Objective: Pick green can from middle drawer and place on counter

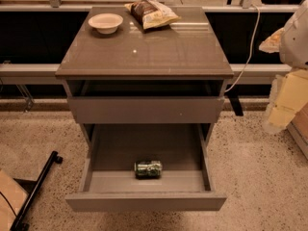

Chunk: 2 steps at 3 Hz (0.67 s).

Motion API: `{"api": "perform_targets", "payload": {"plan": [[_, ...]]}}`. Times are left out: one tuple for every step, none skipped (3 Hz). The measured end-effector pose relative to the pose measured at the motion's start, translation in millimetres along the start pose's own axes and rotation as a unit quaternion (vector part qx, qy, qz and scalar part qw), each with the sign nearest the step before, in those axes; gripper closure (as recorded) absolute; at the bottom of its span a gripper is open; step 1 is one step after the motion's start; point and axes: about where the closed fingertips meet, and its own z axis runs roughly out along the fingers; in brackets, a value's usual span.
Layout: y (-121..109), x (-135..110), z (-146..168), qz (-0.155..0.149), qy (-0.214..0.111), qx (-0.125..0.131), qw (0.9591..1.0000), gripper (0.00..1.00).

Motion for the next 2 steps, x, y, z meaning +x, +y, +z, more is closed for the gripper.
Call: {"api": "perform_targets", "payload": {"plan": [[-0.2, 0.7, 2.3, 0.001, -0.002, -0.001, 1.0, 0.0], [-1.1, 4.8, 16.0, 0.009, -0.011, -0.006, 0.9999, 0.0]]}}
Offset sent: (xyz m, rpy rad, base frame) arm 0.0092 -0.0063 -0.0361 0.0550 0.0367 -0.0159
